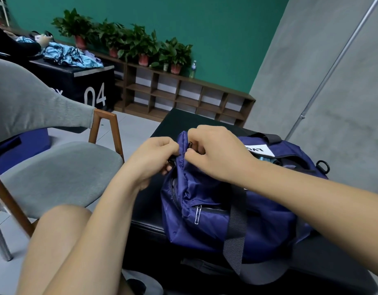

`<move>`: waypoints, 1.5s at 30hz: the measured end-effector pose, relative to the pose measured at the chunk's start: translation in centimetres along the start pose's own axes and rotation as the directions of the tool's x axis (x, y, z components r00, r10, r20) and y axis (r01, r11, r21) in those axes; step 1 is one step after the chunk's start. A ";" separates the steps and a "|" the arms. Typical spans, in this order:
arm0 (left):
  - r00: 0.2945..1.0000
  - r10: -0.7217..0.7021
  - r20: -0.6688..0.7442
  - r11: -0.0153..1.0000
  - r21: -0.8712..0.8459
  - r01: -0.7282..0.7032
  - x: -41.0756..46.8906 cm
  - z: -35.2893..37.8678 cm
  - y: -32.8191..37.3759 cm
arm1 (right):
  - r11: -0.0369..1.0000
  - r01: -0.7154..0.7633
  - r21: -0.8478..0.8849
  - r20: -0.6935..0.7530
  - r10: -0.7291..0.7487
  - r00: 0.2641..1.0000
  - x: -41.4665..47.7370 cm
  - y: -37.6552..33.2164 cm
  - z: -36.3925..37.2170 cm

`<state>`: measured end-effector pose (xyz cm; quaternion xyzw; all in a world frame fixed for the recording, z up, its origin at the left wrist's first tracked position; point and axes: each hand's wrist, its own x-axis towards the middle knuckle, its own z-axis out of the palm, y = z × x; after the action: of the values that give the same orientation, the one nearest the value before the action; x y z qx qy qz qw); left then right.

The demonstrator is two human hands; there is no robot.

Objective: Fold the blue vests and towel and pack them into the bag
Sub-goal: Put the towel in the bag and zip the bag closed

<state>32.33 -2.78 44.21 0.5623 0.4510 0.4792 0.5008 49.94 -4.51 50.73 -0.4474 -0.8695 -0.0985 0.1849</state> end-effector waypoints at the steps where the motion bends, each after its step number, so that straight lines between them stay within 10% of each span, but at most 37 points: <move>1: 1.000 0.002 -0.005 1.000 0.004 -0.002 0.0 0.0 0.0 | 0.998 -0.043 0.037 -0.004 0.043 0.999 0.0 0.2 0.0; 17: 0.999 0.003 -0.042 0.999 0.055 -0.001 0.5 -0.8 -1.4 | 0.835 -0.546 0.070 -0.023 0.549 0.836 -8.3 12.4 -7.0; 29: 0.998 -0.012 -0.058 0.996 0.092 0.018 1.1 -0.8 -2.7 | 0.586 -0.800 0.132 -0.124 0.810 0.573 -15.1 22.3 -11.6; 45: 0.997 -0.025 -0.075 0.999 0.046 0.028 0.7 -0.2 -3.0 | 0.905 -0.424 0.034 -0.134 0.424 0.896 -14.0 9.7 -6.2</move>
<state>32.19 -1.83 41.33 0.5497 0.4879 0.4823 0.4766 66.70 -11.32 50.71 -0.6176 -0.7365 -0.0850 0.2624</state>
